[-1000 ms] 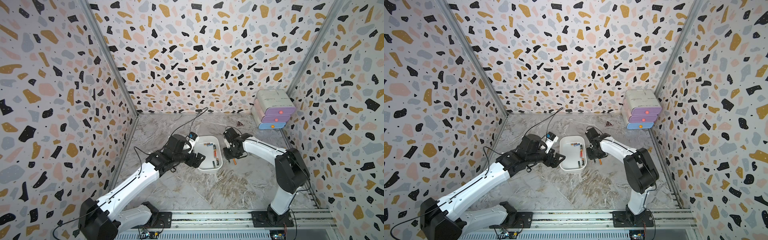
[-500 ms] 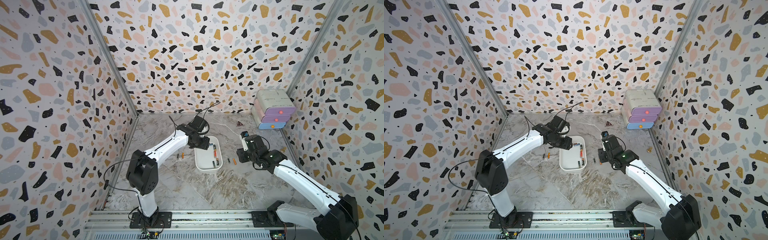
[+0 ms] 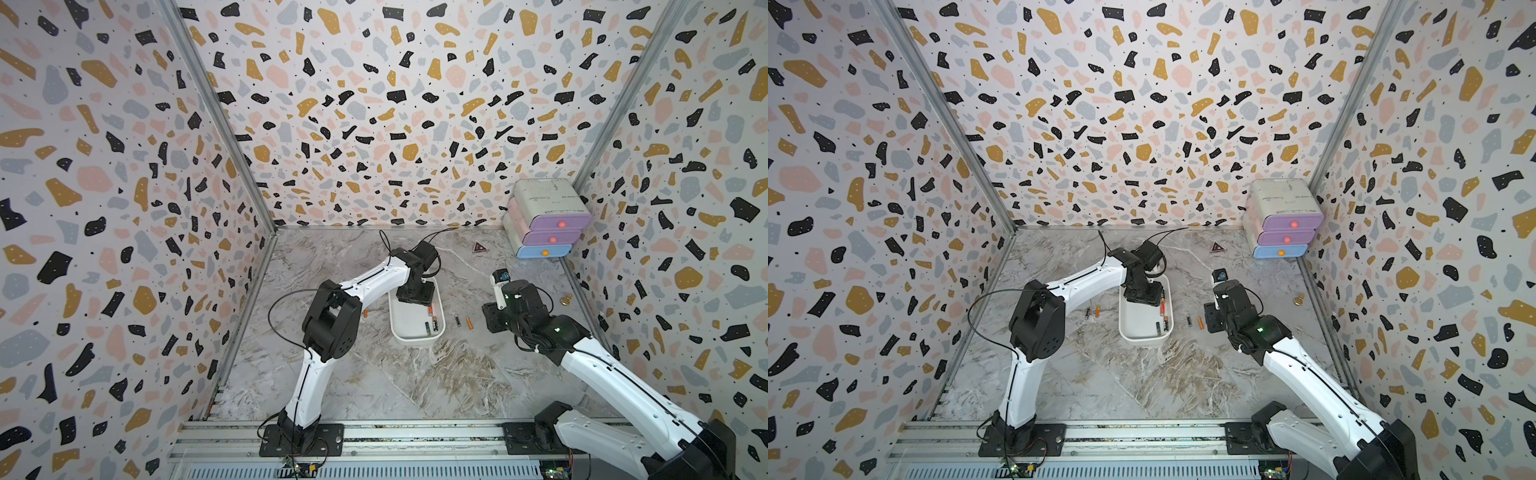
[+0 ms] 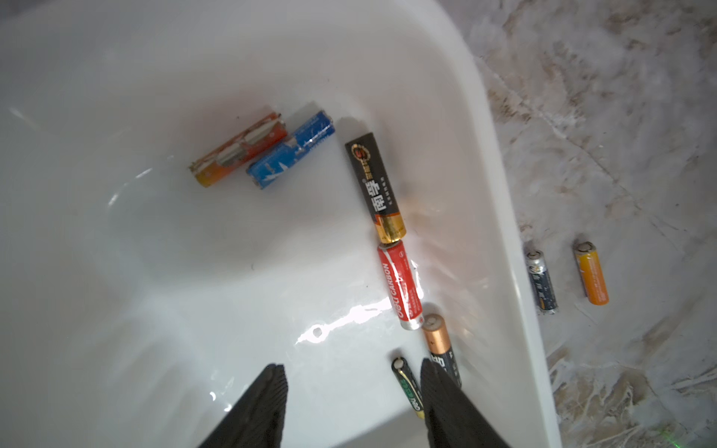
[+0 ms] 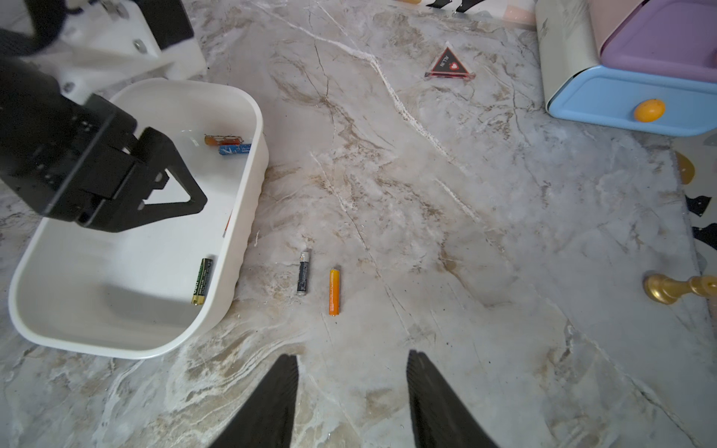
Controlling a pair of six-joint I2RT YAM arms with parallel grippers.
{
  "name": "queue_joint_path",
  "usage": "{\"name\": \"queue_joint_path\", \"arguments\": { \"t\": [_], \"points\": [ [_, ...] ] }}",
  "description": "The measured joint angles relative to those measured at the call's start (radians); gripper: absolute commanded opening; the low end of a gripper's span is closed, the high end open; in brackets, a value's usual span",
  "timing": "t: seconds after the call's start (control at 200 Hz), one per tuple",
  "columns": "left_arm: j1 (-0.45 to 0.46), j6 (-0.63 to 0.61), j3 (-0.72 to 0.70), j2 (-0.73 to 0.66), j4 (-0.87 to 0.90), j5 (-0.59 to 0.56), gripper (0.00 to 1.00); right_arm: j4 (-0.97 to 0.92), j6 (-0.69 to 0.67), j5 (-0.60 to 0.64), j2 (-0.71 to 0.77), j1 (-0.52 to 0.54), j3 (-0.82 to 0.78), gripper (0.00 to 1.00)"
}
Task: Take the batteries out of the storage box
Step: Pick up the battery from the storage box.
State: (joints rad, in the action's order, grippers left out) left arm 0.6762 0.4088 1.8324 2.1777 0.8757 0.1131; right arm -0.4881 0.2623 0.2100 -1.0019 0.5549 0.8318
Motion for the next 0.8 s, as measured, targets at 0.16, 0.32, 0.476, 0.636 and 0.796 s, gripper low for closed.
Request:
{"name": "queue_joint_path", "arguments": {
  "t": [0.16,0.32,0.476,0.636,0.796],
  "points": [
    [0.0,0.015,0.024,0.045,-0.014,0.003,0.61,0.002,-0.01,-0.002,0.002,0.0,0.0,0.51],
    [0.0,0.031,0.062,0.092,-0.017,0.005,0.62,0.003,-0.016,-0.002,0.026,0.0,-0.005,0.51],
    [0.001,0.043,0.093,0.138,-0.017,-0.008,0.64,0.003,-0.019,-0.002,0.062,0.0,-0.014,0.51],
    [0.008,0.064,0.12,0.153,-0.018,-0.034,0.66,0.011,-0.021,-0.003,0.068,0.0,-0.016,0.51],
    [0.027,0.079,0.164,0.192,-0.008,-0.072,0.68,0.014,-0.021,-0.008,0.066,0.0,-0.021,0.51]
  ]
}}
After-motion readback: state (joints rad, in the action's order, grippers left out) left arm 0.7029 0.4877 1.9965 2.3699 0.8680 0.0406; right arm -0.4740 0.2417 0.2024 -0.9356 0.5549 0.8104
